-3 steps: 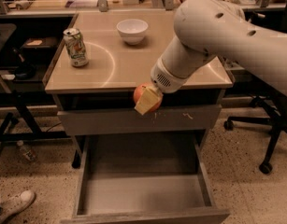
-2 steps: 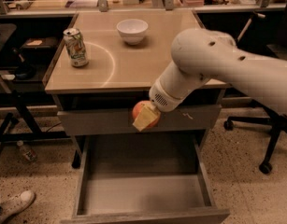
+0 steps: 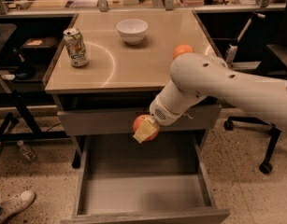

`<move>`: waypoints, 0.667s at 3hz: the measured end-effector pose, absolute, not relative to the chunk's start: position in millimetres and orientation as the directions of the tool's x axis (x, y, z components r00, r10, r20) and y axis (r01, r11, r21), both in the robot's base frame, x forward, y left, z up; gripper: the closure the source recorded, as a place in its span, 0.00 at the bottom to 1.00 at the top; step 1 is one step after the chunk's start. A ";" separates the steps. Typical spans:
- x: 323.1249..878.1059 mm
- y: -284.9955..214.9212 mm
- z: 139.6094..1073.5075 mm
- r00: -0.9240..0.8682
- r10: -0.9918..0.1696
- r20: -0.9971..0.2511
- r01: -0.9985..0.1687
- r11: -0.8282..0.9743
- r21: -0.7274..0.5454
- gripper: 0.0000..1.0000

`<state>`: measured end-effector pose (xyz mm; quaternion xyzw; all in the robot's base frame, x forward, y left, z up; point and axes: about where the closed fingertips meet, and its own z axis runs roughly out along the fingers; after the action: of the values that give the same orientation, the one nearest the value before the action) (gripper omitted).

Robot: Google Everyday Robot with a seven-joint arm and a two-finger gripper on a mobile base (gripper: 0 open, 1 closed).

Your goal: Place apple into middle drawer

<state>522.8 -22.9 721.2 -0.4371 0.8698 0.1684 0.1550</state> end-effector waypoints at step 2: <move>517.2 -6.8 628.9 -0.701 -0.592 -0.399 -0.707 0.653 0.274 1.00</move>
Offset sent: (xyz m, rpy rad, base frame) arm -0.0024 0.0244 -0.1538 0.1086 0.1515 -0.2493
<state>517.2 -6.8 628.9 -0.3613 0.8984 0.2079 0.1383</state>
